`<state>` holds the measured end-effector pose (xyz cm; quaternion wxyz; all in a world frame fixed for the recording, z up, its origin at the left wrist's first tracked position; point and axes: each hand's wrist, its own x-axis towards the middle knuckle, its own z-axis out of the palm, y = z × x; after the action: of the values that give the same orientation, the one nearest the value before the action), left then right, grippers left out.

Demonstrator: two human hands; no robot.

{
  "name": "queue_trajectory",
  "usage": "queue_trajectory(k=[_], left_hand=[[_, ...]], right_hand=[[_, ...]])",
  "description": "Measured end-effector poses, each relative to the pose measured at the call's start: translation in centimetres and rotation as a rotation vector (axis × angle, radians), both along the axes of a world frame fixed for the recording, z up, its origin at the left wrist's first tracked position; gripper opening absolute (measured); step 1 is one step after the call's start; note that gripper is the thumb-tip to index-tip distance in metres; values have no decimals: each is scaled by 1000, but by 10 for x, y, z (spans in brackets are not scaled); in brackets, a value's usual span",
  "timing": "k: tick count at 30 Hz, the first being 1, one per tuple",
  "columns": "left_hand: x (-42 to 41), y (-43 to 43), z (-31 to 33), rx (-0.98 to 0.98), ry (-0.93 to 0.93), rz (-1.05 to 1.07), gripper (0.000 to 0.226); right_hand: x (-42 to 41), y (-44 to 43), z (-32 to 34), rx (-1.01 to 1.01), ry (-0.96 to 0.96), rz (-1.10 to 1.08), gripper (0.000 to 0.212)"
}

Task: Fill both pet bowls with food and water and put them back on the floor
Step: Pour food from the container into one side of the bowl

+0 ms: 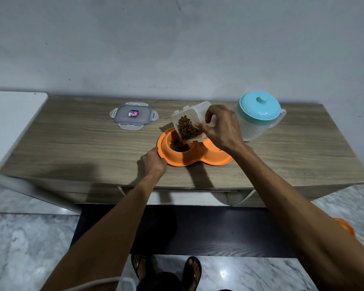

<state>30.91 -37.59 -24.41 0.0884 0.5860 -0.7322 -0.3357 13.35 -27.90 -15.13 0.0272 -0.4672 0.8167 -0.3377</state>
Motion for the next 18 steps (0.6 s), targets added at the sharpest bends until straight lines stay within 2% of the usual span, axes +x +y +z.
queue_trajectory(k=[4,7,10,14,18], left_hand=[[0,0,2,-25,-30,-45,34],[3,0,-2,-136,-97,-166,27],[7,3,-5,-193,-127,-268,43],[8,6,-5,-221,-177,-365,68],[13,1,-9,-275,-248,-421,76]], right_hand=[[-16,-1,-2,-63,-261,-171,28],[-28,-6,-6,-68,-415,-281,23],[-36,-17,-13,-60,-597,-337,22],[-47,-42,-20,-26,-605,-383,22],[-51,-74,-25,-11,-610,-416,29]])
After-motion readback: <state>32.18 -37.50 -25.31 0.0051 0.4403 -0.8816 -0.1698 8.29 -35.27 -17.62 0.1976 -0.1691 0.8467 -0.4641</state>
